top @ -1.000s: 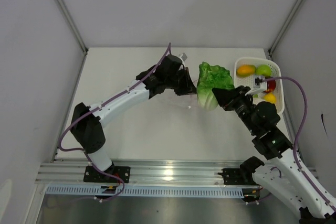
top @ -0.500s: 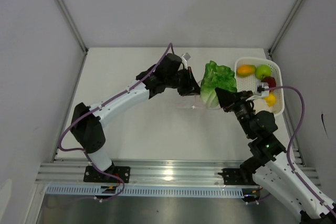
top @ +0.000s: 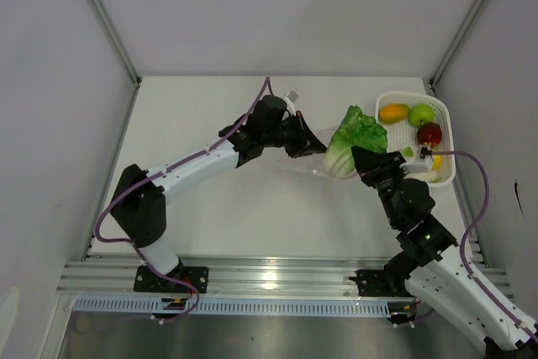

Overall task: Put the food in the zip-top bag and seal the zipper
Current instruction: Place the fake vegetable in the zipper food storage bag.

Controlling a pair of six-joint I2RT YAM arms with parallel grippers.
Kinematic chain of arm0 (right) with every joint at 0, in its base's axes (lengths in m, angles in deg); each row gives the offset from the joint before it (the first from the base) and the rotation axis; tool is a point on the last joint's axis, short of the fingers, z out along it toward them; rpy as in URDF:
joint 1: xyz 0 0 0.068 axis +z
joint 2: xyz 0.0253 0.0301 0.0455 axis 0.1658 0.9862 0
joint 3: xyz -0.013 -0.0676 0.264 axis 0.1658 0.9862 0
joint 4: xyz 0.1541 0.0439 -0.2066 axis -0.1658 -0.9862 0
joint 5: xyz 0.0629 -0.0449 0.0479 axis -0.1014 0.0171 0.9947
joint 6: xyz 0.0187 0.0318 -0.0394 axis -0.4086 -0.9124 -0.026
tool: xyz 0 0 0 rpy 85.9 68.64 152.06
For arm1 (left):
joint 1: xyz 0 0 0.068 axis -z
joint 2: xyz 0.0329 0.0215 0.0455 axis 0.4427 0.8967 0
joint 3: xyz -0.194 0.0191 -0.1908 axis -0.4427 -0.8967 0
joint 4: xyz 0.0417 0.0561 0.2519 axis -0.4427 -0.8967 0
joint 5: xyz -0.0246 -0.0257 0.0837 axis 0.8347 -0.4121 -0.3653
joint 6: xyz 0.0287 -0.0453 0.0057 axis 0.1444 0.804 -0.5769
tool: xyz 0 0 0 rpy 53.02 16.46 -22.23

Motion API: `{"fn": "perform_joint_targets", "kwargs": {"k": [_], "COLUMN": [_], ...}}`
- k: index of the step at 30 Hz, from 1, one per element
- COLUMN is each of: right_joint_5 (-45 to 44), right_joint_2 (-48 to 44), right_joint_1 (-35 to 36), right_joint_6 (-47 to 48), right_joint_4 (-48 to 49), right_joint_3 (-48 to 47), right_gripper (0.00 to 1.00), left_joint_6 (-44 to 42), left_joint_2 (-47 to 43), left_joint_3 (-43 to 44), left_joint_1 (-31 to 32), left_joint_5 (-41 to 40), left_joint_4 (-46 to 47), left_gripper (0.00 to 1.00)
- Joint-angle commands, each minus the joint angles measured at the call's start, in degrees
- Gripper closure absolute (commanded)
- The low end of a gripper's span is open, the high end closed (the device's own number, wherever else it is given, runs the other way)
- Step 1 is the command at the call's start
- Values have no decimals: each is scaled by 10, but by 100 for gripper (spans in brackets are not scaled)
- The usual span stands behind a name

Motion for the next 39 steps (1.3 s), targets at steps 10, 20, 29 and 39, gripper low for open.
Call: {"fn": "perform_joint_targets", "kwargs": {"k": [10,20,29,39], "right_joint_5": [-23,-10,217,406], "right_joint_2": [31,32,66,61], "right_joint_1": [109,79,4,-57], "right_joint_6": [-205,-31,120,108], "right_joint_4": [-223,-222,-346,-496], "right_joint_3": [-58,-58,-195,-314], "right_gripper": [100,100,100,100], "left_joint_6": [-23,-62,-203,-224], "left_joint_2": [-48,-63,-34,-37], "left_joint_3": [-16,-11,34,-9], "left_joint_1": [13,19,20,20], "left_joint_5": [-49,-41,-89,-110], "left_joint_4": [57,22,-99,-84], "left_gripper": [100,99,99,99]}}
